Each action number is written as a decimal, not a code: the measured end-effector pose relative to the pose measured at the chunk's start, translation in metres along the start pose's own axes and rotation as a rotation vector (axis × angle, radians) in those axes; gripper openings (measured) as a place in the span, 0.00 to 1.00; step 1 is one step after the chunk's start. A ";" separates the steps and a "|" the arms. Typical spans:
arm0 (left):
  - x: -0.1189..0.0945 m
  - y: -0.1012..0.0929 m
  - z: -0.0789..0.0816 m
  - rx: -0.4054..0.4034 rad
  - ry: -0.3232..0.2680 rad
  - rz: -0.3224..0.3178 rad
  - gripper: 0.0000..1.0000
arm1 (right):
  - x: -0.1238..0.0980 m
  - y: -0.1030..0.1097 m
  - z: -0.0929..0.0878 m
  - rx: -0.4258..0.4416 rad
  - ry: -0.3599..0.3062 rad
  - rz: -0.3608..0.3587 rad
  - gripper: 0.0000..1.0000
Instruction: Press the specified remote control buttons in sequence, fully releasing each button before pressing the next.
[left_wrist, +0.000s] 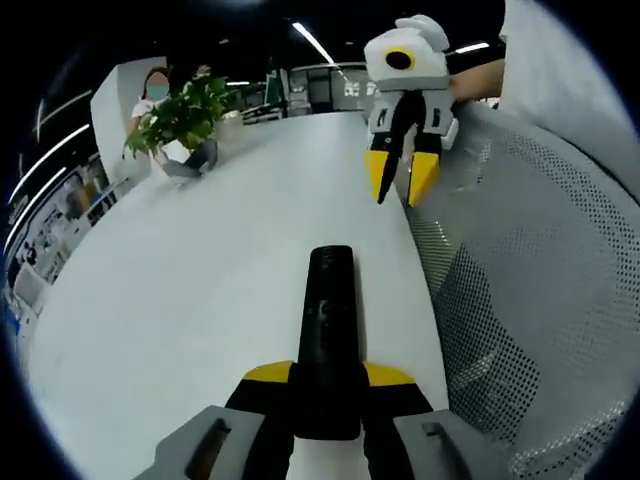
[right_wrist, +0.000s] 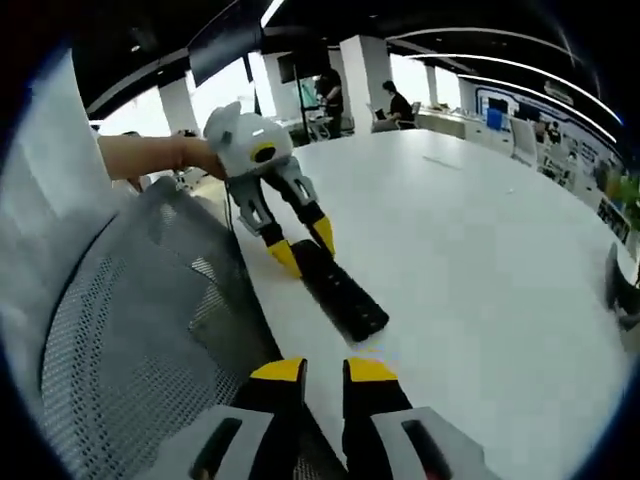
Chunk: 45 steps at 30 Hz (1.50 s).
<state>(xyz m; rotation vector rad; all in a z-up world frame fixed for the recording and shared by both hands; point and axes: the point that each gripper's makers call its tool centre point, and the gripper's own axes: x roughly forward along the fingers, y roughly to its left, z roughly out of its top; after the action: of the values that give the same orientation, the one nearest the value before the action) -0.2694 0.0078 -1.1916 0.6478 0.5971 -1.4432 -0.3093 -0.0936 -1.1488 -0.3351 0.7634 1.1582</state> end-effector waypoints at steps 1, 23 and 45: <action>0.000 0.000 0.000 -0.027 -0.012 -0.010 0.24 | 0.000 -0.001 0.001 0.001 -0.002 0.002 0.11; 0.005 -0.006 0.005 -0.141 -0.107 0.019 0.28 | 0.036 -0.029 0.012 -0.132 0.137 0.085 0.00; 0.003 -0.007 0.005 -0.126 -0.149 0.049 0.25 | 0.043 -0.027 -0.001 -0.466 0.366 0.154 0.00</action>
<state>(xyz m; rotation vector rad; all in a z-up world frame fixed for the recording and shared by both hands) -0.2758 0.0016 -1.1908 0.4485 0.5463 -1.3823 -0.2768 -0.0744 -1.1833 -0.9093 0.8404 1.4394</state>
